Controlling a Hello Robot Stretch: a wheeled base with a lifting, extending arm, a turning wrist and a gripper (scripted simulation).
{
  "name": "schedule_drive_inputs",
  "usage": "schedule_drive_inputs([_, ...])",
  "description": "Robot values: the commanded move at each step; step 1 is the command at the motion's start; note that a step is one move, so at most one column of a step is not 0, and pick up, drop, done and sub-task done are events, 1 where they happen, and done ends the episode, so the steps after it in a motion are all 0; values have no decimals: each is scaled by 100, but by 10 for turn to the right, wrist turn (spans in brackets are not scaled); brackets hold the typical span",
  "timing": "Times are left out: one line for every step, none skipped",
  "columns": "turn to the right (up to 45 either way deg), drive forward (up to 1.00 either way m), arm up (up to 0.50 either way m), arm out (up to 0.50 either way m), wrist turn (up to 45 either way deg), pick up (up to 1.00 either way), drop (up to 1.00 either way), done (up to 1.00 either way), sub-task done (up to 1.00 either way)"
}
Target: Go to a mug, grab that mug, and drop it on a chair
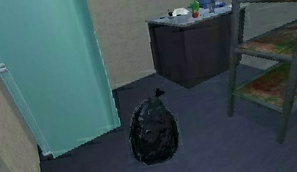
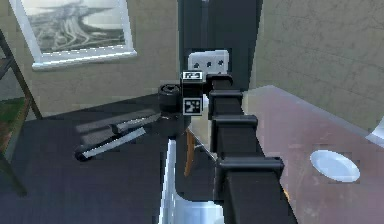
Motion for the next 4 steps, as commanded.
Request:
schedule_drive_inputs([0, 0, 0, 0, -450, 0, 0, 0, 0])
schedule_drive_inputs([0, 0, 0, 0, -150, 0, 0, 0, 0])
schedule_drive_inputs([0, 0, 0, -20, 0, 0, 0, 0, 0])
schedule_drive_inputs([150, 0, 0, 0, 0, 0, 0, 0, 0])
